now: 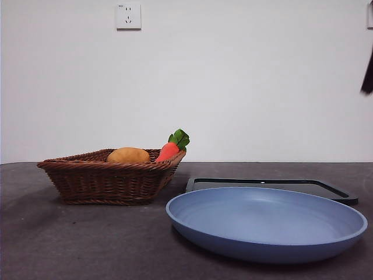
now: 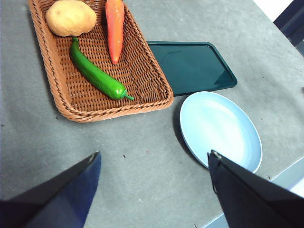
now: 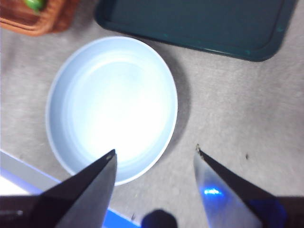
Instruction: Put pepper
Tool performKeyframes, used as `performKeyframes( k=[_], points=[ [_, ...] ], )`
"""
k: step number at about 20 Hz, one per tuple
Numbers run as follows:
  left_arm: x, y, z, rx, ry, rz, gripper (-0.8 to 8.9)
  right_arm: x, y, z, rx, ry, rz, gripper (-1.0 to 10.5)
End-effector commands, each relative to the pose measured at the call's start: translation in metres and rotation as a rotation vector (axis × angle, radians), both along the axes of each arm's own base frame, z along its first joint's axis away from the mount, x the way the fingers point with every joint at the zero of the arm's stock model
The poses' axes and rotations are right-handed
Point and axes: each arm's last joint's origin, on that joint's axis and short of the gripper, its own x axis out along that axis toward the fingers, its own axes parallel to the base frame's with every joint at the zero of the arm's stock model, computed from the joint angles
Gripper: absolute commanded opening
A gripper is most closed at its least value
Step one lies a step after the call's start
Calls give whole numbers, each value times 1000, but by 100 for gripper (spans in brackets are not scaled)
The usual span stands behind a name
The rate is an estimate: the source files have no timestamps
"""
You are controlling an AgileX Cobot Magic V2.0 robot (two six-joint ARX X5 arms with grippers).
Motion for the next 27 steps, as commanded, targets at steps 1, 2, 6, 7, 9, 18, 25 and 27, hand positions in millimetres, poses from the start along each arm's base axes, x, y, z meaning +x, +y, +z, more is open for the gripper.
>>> performKeyframes(
  k=[1, 2, 6, 7, 9, 18, 25, 27],
  points=[
    [1, 0, 5, 3, -24, -8, 392, 21, 6, -13, -5, 55, 14, 285],
    [1, 0, 5, 1, -23, -6, 392, 30, 9, -22, -12, 78, 21, 284],
    [1, 0, 5, 2, -24, -6, 392, 57, 27, -55, -65, 138, 65, 284],
    [1, 0, 5, 2, -25, -6, 392, 62, 32, -63, -96, 146, 76, 284],
    [1, 0, 5, 2, -26, -6, 392, 69, 40, -76, -111, 160, 104, 284],
    [1, 0, 5, 3, -26, -5, 392, 82, 50, -105, -164, 203, 121, 165],
    [1, 0, 5, -10, -15, 5, 391, 82, 51, -106, -161, 208, 122, 11],
    [1, 0, 5, -8, -15, 8, 391, 82, 50, -106, -160, 210, 116, 3]
  ],
)
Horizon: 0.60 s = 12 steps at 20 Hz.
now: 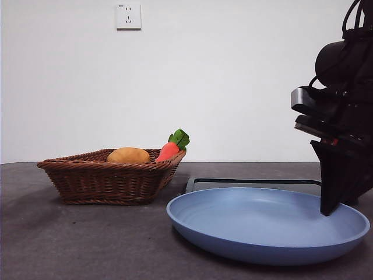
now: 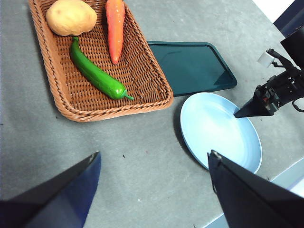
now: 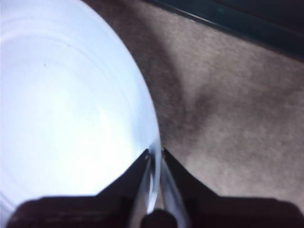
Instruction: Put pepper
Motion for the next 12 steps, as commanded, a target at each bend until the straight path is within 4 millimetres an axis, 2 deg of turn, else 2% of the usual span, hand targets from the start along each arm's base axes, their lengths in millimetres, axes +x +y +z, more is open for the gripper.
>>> performKeyframes(
  k=[1, 4, 6, 8, 12],
  points=[
    [1, 0, 5, -3, -20, 3, 390, 4, 2, -2, -7, 1, -3, 3],
    [2, 0, 6, -20, -14, 15, 389, 1, 0, 7, 0, -9, -20, 3],
    [3, -2, 7, -35, -21, 16, 389, -6, -1, 21, 12, -42, -28, 3],
    [9, -5, 7, -52, -1, 16, 389, -15, -4, 41, 26, -91, -33, 3],
    [37, -16, -3, -28, 87, 40, 389, -44, -17, 87, 57, -219, -57, 3]
  ],
)
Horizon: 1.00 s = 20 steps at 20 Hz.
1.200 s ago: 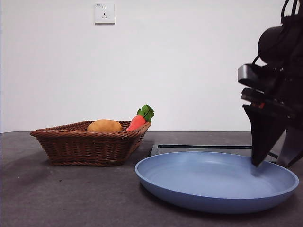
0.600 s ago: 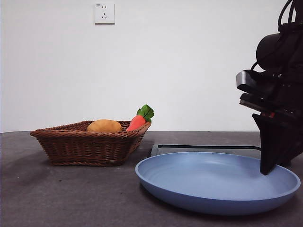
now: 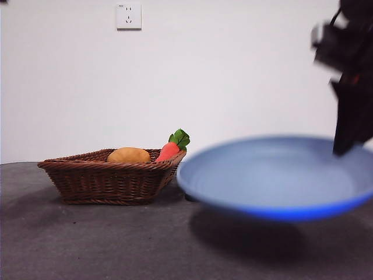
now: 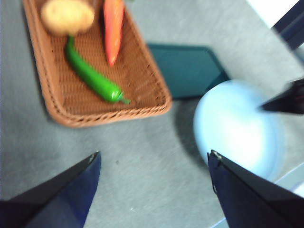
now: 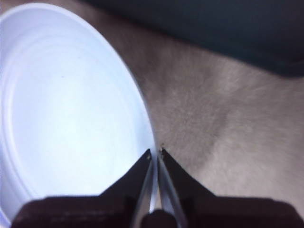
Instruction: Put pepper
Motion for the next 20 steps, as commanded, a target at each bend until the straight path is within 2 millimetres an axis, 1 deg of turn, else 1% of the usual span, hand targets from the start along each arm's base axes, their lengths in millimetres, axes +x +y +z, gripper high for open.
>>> performKeyframes(
  k=[1, 3, 5, 8, 12, 14, 16, 18, 20],
  points=[
    [20, -9, -2, 0, 39, 31, 389, -11, -7, 28, 24, -79, -23, 3],
    [42, -22, -9, -5, 67, 45, 389, -26, -16, 48, 37, -142, -50, 3],
    [63, -36, -15, 22, 99, 62, 389, -37, -22, 62, 44, -185, -72, 3],
    [97, -62, -17, 124, 143, 71, 389, -49, -29, 75, 50, -227, -94, 3],
    [144, -95, -22, 239, 204, 85, 389, -56, -31, 81, 56, -259, -100, 3],
    [171, -107, -31, 308, 254, 109, 389, -57, -31, 81, 57, -260, -99, 3],
    [194, -116, -43, 357, 311, 122, 389, -57, -31, 81, 57, -259, -99, 3],
    [211, -122, -54, 382, 331, 131, 389, -57, -31, 81, 58, -259, -98, 3],
    [222, -126, -68, 401, 337, 144, 389, -57, -31, 81, 58, -260, -97, 3]
  ],
)
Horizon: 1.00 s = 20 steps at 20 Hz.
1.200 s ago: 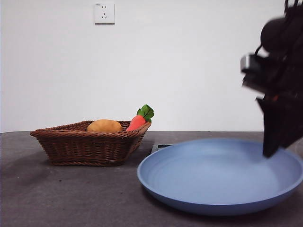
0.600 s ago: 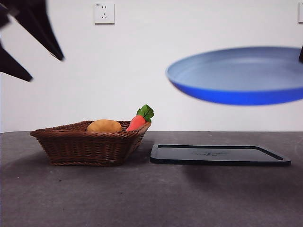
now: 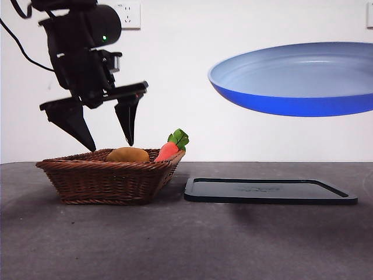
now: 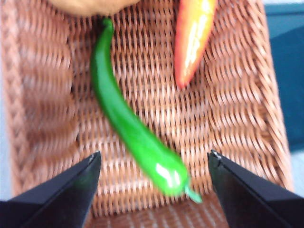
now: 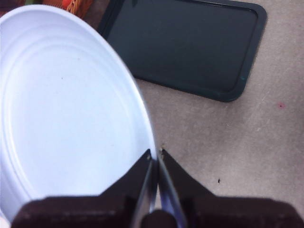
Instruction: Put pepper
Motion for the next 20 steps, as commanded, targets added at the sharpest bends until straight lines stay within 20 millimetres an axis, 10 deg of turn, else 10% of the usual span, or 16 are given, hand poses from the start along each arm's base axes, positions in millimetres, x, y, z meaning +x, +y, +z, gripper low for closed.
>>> performKeyframes(
  k=[1, 10, 20],
  points=[
    [11, -6, -13, 22, 4, 12, 389, 2, 0, 6, 8, -24, 1, 3],
    [27, -12, -57, 46, 67, 11, 323, 2, 1, 7, 6, -35, 7, 3],
    [23, -14, -52, 15, 86, 13, 124, 4, 1, 8, 8, -51, 7, 3]
  ],
)
